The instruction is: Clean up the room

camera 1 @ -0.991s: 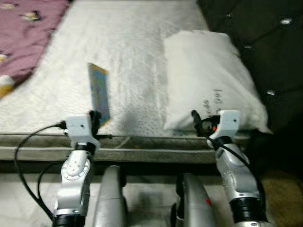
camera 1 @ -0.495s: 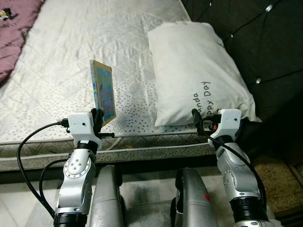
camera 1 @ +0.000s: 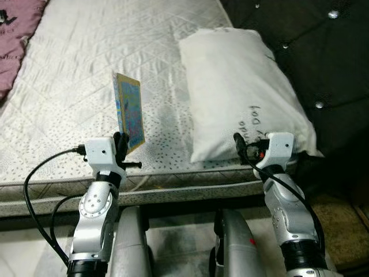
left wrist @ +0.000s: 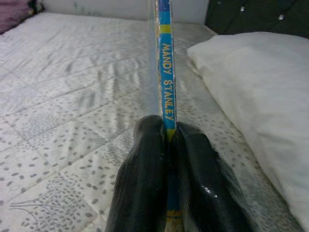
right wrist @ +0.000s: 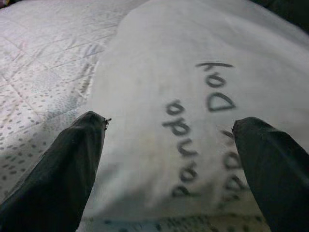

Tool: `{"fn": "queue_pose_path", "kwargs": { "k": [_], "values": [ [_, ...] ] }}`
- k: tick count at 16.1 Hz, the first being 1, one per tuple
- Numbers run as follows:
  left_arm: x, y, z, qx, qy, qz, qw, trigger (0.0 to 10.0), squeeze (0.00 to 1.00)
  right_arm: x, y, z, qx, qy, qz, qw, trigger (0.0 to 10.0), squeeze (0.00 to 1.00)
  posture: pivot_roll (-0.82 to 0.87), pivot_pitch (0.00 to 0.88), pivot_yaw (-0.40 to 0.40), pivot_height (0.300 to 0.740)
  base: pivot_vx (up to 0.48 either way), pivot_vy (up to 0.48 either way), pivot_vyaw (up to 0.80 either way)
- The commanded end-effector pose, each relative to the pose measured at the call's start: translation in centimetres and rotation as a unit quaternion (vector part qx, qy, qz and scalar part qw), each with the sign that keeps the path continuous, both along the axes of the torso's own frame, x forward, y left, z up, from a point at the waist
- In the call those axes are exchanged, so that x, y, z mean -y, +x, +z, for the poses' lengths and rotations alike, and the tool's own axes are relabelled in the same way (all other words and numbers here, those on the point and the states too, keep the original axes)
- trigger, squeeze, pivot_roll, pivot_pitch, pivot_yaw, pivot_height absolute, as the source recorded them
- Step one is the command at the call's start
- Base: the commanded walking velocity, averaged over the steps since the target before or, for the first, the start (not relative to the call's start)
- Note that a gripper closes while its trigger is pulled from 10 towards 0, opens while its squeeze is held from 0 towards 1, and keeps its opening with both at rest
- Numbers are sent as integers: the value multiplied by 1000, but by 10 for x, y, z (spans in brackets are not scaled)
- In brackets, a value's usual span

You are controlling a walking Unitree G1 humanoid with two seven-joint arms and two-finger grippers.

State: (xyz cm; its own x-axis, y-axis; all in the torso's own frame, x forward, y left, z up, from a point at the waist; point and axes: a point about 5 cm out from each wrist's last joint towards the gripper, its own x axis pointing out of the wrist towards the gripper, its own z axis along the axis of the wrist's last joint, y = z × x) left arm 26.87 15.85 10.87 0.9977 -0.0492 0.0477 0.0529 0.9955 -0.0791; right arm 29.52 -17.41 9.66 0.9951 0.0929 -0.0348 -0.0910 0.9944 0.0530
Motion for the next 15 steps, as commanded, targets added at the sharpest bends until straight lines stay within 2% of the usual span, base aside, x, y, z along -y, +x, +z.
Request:
{"fn": "queue_pose_path", "kwargs": {
  "k": [1, 4, 6, 7, 9, 11, 15],
  "values": [
    [0, 1, 9, 21, 5, 0, 1000, 10000, 0, 0, -1, 0, -4, -1, 2, 1000, 10000, 0, -9, 120, 22, 562, 0, 0, 0],
    [0, 1, 8, 19, 3, 2, 1000, 10000, 0, 1, -1, -1, -5, -1, 1, 1000, 10000, 0, -9, 118, 22, 562, 0, 0, 0],
    [0, 1, 8, 19, 4, 2, 1000, 10000, 0, -1, -2, 0, 3, -20, 15, 1000, 10000, 0, -7, 116, 21, 562, 0, 0, 0],
    [1, 1, 8, 19, 5, 1, 1000, 10000, 0, -4, -2, -1, 3, -30, 20, 999, 10000, 0, -6, 114, 22, 562, 0, 0, 800],
    [1, 1, 8, 19, 4, 1, 1000, 10000, 0, -3, -1, -1, 1, -21, 13, 1000, 10000, 0, -3, 110, 21, 562, 0, 0, 616],
    [1, 1, 9, 24, -1, -6, 1000, 10000, 0, -2, -1, -2, -1, -19, 11, 1000, 10000, 0, -5, 109, 21, 562, 0, 0, 0],
    [3, 1, 10, 28, -6, -15, 999, 10000, 0, -1, 0, -2, -1, -19, 9, 1000, 10000, 0, -7, 112, 19, 562, 330, 0, 0]
  ]
}}
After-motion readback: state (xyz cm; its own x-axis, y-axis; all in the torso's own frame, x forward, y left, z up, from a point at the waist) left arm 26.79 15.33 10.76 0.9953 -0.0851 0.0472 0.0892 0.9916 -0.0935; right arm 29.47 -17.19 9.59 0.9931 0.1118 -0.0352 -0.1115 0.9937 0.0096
